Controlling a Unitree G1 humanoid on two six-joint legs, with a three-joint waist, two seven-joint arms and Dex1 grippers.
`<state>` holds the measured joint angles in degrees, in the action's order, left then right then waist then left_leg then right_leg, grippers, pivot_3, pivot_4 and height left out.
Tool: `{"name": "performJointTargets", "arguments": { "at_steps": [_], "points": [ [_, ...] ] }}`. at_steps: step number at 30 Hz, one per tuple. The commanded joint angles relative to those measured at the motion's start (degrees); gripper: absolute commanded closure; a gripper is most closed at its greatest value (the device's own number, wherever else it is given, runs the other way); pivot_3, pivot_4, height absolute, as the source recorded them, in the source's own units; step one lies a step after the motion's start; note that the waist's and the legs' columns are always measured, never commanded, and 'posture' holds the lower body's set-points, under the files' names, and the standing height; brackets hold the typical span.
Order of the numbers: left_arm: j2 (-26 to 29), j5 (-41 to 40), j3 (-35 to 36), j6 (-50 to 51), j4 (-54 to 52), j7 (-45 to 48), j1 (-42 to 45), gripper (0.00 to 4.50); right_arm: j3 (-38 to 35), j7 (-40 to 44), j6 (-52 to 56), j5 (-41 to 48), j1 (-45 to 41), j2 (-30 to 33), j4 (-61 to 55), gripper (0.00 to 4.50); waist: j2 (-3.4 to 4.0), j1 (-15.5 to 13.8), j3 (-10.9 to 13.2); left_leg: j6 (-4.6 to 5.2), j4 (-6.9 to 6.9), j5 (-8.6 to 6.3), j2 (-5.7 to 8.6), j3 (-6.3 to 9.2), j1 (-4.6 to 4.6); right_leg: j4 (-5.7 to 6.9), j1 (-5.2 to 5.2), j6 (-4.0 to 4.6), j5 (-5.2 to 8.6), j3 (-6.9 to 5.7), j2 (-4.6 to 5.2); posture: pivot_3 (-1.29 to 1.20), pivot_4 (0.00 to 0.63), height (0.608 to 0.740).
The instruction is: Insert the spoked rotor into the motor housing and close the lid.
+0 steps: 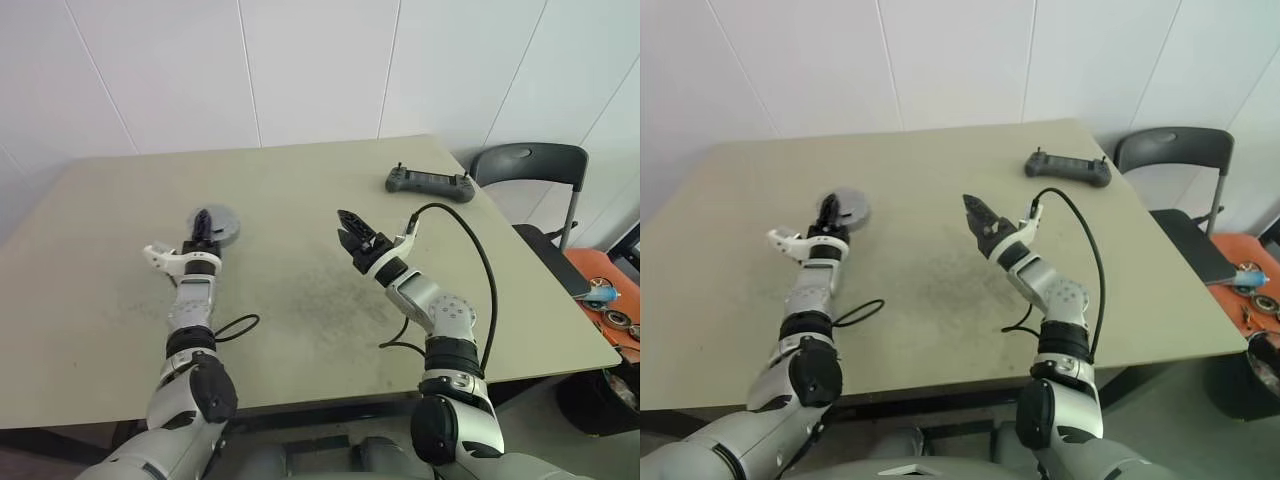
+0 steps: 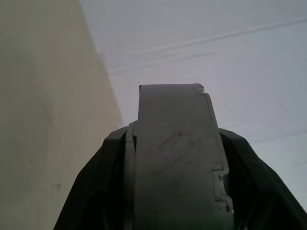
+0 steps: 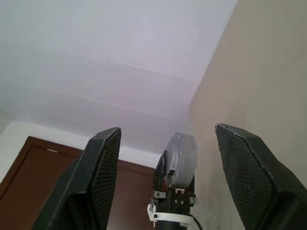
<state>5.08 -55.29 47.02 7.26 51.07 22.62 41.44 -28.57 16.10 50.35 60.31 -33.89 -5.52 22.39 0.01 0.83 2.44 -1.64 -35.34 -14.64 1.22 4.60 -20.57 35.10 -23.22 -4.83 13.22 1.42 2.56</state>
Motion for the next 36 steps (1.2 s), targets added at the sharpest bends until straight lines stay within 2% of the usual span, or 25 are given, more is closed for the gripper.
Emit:
{"name": "performJointTargets", "arguments": {
  "at_steps": [1,8,21,24,28,36],
  "points": [
    [4.10,1.19,2.02,-7.67,3.38,-2.15,3.06,2.12,1.36,1.57,0.21,1.07,-0.99,0.17,-2.18,1.24,-0.02,0.04,-0.01,0.00,0.00,0.00,0.00,0.00,0.01,0.00,0.00,-0.01,0.00,0.00,0.00,0.00,0.000,0.740],
    [9.21,2.45,3.39,-14.55,9.84,-3.08,2.88,2.12,2.02,2.58,0.30,1.00,-1.20,0.76,-1.92,1.24,-0.07,0.16,-0.03,0.00,0.01,0.00,-0.02,0.01,0.04,0.04,0.00,0.09,-0.06,-0.01,-0.02,0.00,0.000,0.740],
    [8.82,3.81,3.01,-17.21,11.43,-3.99,2.42,2.12,3.01,3.76,0.49,0.96,-0.96,1.20,-1.75,1.24,-0.11,0.19,-0.05,0.00,0.01,0.00,-0.02,0.01,0.06,0.08,0.01,0.10,-0.07,0.00,-0.01,0.00,0.000,0.740],
    [8.77,4.00,3.15,-17.32,11.70,-4.26,2.54,1.38,3.02,3.75,0.38,0.91,-0.85,1.26,-1.76,1.21,-0.11,0.18,-0.05,0.00,0.01,0.00,-0.02,0.00,0.07,0.08,0.01,0.10,-0.08,0.00,-0.01,0.00,0.000,0.740],
    [8.71,4.47,2.95,-17.95,12.04,-5.40,2.51,0.03,3.05,3.79,0.26,0.80,-0.74,1.27,-1.69,1.21,-0.12,0.14,-0.06,0.00,0.00,0.00,-0.02,0.01,0.08,0.11,0.01,0.10,-0.08,0.00,-0.01,0.00,0.000,0.740],
    [9.38,6.33,2.98,-20.78,13.37,-10.21,2.22,0.01,3.27,4.09,0.00,0.48,-0.72,1.29,-1.34,1.21,-0.13,0.32,-0.07,0.00,-0.01,0.00,-0.03,0.00,0.18,0.16,0.07,0.10,-0.08,0.00,-0.02,0.00,0.000,0.740]
  ]
}}
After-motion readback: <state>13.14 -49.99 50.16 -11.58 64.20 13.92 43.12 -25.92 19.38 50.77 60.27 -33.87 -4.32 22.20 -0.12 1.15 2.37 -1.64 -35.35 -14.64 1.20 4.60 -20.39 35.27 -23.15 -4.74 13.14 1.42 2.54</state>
